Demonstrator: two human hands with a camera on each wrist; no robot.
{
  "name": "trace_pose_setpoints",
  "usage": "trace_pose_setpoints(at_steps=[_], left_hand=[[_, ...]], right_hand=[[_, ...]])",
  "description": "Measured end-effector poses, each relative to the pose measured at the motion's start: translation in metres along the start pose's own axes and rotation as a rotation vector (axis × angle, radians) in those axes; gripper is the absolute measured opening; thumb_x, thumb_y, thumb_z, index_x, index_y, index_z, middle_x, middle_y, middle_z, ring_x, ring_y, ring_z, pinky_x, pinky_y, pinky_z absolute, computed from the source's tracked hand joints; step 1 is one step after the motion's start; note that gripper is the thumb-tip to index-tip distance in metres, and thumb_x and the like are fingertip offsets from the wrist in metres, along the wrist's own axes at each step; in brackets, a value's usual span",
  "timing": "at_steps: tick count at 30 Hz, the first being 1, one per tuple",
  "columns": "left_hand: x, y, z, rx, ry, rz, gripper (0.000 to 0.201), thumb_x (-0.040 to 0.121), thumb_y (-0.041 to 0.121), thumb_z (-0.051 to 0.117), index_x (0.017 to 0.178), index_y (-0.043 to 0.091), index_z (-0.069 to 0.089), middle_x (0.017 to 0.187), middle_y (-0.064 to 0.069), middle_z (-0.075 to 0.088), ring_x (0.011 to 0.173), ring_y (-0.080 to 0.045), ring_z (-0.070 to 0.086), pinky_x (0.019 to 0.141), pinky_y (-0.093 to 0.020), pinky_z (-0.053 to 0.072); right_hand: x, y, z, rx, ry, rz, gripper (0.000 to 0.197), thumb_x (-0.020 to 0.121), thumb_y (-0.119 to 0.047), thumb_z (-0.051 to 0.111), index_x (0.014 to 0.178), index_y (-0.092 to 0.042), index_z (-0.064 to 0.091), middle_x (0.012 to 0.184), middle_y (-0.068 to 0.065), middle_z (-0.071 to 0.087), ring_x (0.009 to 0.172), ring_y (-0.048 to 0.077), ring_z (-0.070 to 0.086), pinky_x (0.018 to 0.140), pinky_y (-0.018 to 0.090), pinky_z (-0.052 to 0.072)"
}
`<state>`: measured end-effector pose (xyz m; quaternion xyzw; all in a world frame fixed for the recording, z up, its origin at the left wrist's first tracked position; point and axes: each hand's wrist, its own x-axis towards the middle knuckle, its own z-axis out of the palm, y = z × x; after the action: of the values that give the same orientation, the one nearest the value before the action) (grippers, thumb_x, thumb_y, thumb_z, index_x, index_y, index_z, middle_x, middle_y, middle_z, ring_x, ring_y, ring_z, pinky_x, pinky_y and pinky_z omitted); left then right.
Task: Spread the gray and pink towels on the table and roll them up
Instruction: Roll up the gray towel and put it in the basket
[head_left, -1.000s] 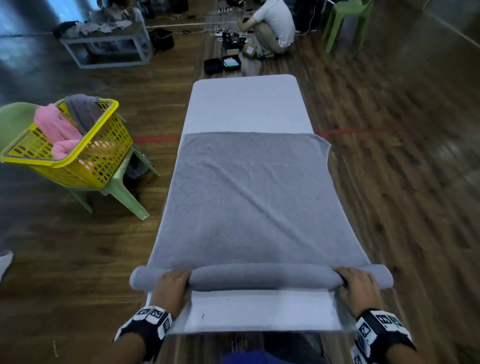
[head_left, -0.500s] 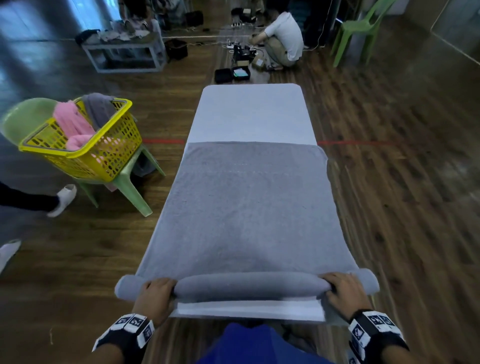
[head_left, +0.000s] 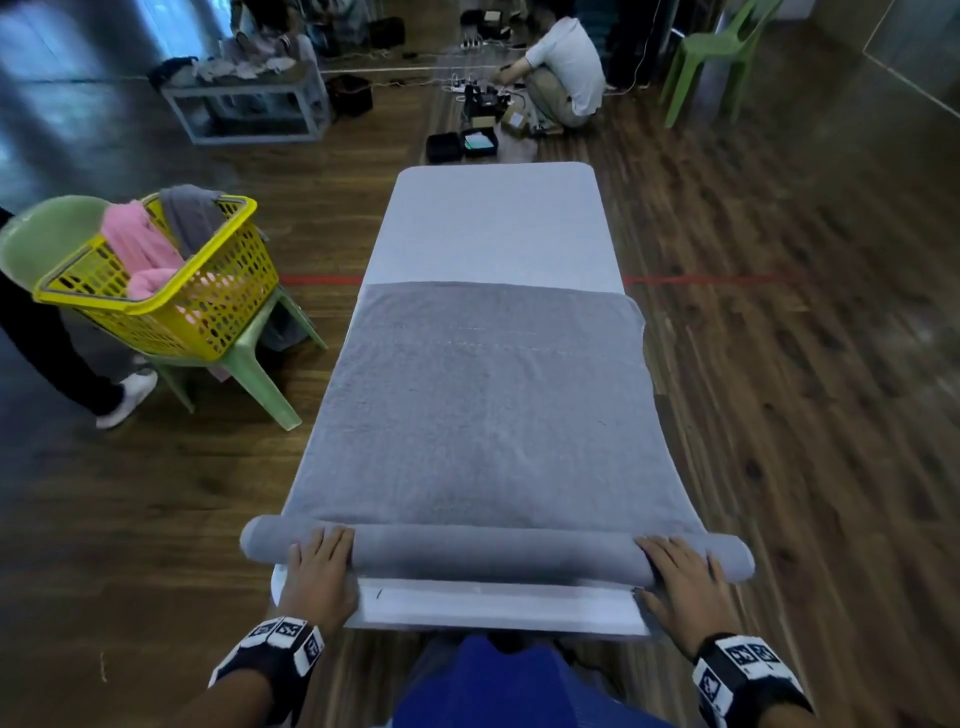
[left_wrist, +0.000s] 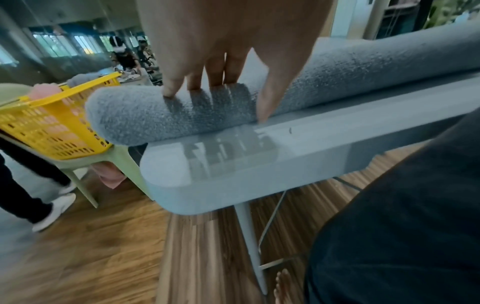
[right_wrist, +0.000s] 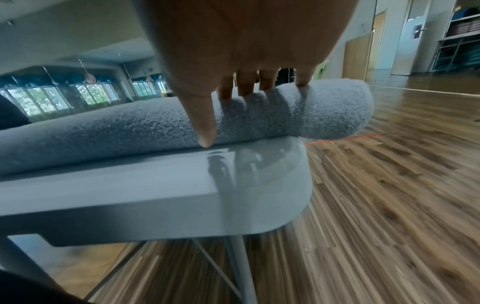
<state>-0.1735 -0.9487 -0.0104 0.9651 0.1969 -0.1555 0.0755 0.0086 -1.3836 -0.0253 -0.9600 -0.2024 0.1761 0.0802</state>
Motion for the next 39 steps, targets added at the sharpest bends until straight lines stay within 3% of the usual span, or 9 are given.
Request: trace_pose_setpoints(at_steps=[4,8,11,14,19,27,32,36,39], left_hand=[[0.010,-0.005,-0.018,0.058,0.016,0.074,0.054,0.043,0.011,0.082,0.094,0.017,0.067,0.093,-0.004,0.069,0.084,-0.031,0.062,0.078,-0.054,0.049],[0.035,-0.004,-0.038,0.040,0.091,0.058,0.039,0.071,0.019,0.067,0.109,0.020,0.066,0.110,-0.002,0.067,0.102,-0.028,0.059,0.096,-0.051,0.037],[0.051,0.000,-0.037,-0.050,0.097,0.067,0.047,0.089,0.033,0.042,0.131,0.012,0.052,0.132,-0.009,0.054,0.122,-0.030,0.050,0.106,-0.052,0.032],[0.057,0.001,-0.033,-0.022,-0.017,0.096,0.054,0.091,0.026,0.051,0.142,0.015,0.037,0.147,-0.004,0.039,0.136,-0.023,0.034,0.113,-0.043,0.020],[0.049,-0.024,-0.033,-0.123,0.088,-0.016,0.040,0.082,0.007,0.056,0.119,0.018,0.062,0.120,-0.006,0.064,0.109,-0.026,0.058,0.100,-0.037,0.040],[0.020,-0.044,-0.009,-0.149,0.114,0.025,0.038,0.069,0.019,0.057,0.104,0.022,0.069,0.099,0.001,0.070,0.090,-0.019,0.064,0.084,-0.033,0.049],[0.014,-0.011,-0.007,-0.074,0.092,0.145,0.034,0.052,0.027,0.063,0.085,0.023,0.070,0.077,0.003,0.070,0.067,-0.015,0.065,0.075,-0.026,0.035],[0.015,-0.017,-0.011,-0.089,0.112,0.137,0.041,0.051,0.016,0.083,0.090,0.023,0.072,0.081,0.004,0.071,0.074,-0.015,0.067,0.072,-0.027,0.053],[0.011,-0.034,-0.016,-0.140,0.093,0.069,0.043,0.055,0.011,0.081,0.095,0.024,0.072,0.088,0.004,0.071,0.080,-0.017,0.067,0.075,-0.032,0.054]], right_hand=[[0.017,-0.002,-0.015,-0.032,0.013,-0.005,0.055,0.053,-0.031,0.079,0.105,-0.037,0.064,0.101,-0.009,0.067,0.097,0.022,0.064,0.091,0.050,0.042],[0.038,-0.013,-0.039,-0.079,0.036,0.039,0.046,0.082,-0.040,0.054,0.128,-0.040,0.050,0.134,-0.013,0.050,0.127,0.013,0.042,0.110,0.050,0.018],[0.040,-0.015,-0.036,0.057,0.103,0.081,0.048,0.093,-0.049,0.043,0.139,-0.038,0.034,0.148,-0.010,0.030,0.136,0.013,0.030,0.106,0.055,0.022],[0.036,-0.011,-0.017,0.130,0.014,0.084,0.067,0.084,-0.046,0.060,0.141,-0.034,0.027,0.148,-0.002,0.026,0.137,0.024,0.027,0.099,0.059,0.035],[0.054,-0.037,-0.005,0.201,0.074,0.007,0.058,0.068,-0.005,0.074,0.123,-0.015,0.057,0.129,0.009,0.051,0.125,0.032,0.045,0.088,0.064,0.043],[0.055,-0.032,-0.009,0.182,0.034,-0.038,0.050,0.072,-0.022,0.068,0.118,-0.037,0.056,0.128,-0.008,0.053,0.125,0.016,0.047,0.092,0.052,0.043],[0.022,-0.006,-0.009,0.217,0.019,0.141,0.052,0.079,-0.021,0.066,0.126,-0.039,0.051,0.137,-0.014,0.046,0.133,0.014,0.037,0.099,0.061,0.032],[0.014,-0.016,-0.011,0.213,0.030,0.187,0.050,0.081,-0.020,0.064,0.127,-0.035,0.052,0.136,-0.011,0.048,0.134,0.014,0.035,0.101,0.066,0.025],[0.027,-0.034,-0.014,0.192,0.016,0.128,0.048,0.079,-0.019,0.064,0.124,-0.035,0.055,0.131,-0.011,0.053,0.129,0.013,0.041,0.104,0.066,0.022]])
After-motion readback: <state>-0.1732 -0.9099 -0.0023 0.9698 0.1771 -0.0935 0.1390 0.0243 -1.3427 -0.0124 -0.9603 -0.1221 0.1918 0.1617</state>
